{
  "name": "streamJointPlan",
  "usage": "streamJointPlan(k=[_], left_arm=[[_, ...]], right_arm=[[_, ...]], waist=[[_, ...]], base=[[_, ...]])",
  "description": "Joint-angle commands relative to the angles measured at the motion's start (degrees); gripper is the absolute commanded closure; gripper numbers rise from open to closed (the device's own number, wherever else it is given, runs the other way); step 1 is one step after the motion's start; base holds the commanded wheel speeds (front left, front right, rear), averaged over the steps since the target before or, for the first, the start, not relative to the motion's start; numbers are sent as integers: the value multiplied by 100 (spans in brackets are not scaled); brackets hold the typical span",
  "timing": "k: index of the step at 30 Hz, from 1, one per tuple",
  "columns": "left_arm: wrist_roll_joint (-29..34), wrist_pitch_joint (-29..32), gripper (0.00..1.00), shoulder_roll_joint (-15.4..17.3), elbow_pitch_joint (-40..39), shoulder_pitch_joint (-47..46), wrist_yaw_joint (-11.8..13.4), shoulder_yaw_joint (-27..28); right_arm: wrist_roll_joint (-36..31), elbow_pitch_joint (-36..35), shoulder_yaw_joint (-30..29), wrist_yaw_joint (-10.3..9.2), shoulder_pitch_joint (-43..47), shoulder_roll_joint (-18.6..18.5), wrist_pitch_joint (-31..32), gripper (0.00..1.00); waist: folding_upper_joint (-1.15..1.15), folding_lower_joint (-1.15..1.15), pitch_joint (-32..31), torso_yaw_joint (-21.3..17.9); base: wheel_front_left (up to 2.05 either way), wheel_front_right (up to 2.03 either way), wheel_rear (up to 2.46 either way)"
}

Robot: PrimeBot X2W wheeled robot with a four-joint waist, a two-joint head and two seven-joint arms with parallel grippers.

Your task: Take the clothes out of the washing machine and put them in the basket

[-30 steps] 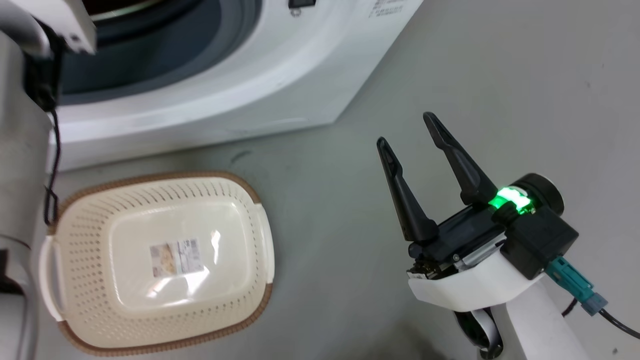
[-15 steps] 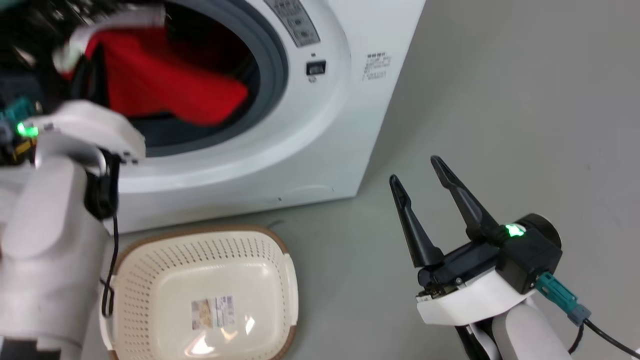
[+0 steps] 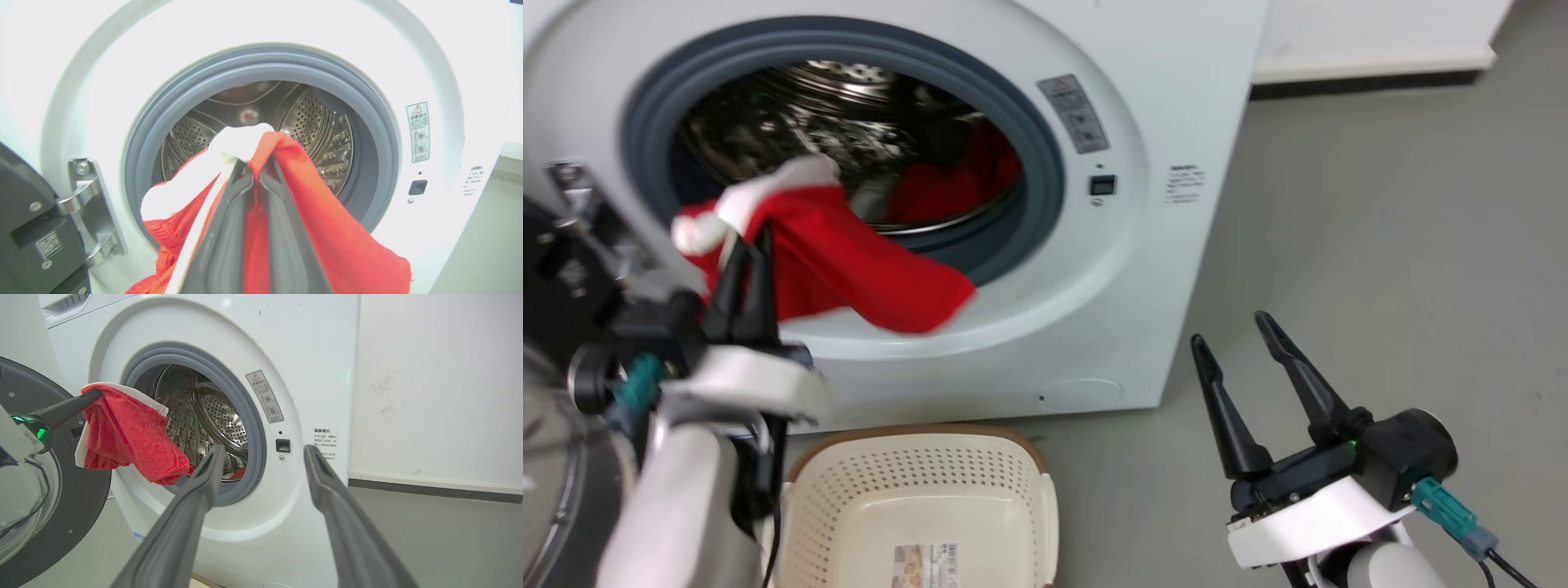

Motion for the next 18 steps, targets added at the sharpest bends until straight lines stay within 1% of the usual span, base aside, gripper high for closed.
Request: streamJointPlan(k=[1,4,7,11,12,13,14,15,18], left_arm=[[59,-15,100,-56,-199,258,37,-33],[172,-14,100,-142,-663,798,131,-89],[176,-16,100,-265,-942,1322,240,-127],[64,-11,100,-470,-832,1939,351,-215],[18,-12,100,-521,-718,2017,345,-224],[-116,-14,100,-701,-220,2123,265,-272],[-166,-12,100,-760,9,2103,221,-309],[-271,-12,100,-860,258,2029,136,-328],[-388,-16,100,-1009,982,1617,-63,-366]], right_arm=[[-5,-37,-38,-2,72,-4,34,0],[-29,-108,-143,-2,153,-4,72,0],[-90,-179,-227,-2,191,-4,120,0],[-168,-303,-343,-2,194,-4,188,0],[-197,-329,-366,-2,159,-4,204,0],[-254,-418,-398,-2,39,-4,229,0],[-261,-442,-395,-2,7,-4,243,0],[-288,-465,-394,-2,-24,-4,257,0],[-354,-571,-429,-2,-119,-4,292,0]], waist=[[0,2,-198,207],[0,2,-249,353],[0,2,-226,449],[0,2,-28,529],[0,2,53,543],[0,2,321,564],[0,2,413,567],[0,2,516,576],[0,2,889,628]], base=[[0,0,0],[0,0,0],[0,0,0],[0,0,0],[0,0,0],[0,0,0],[0,0,0],[0,0,0],[0,0,0]])
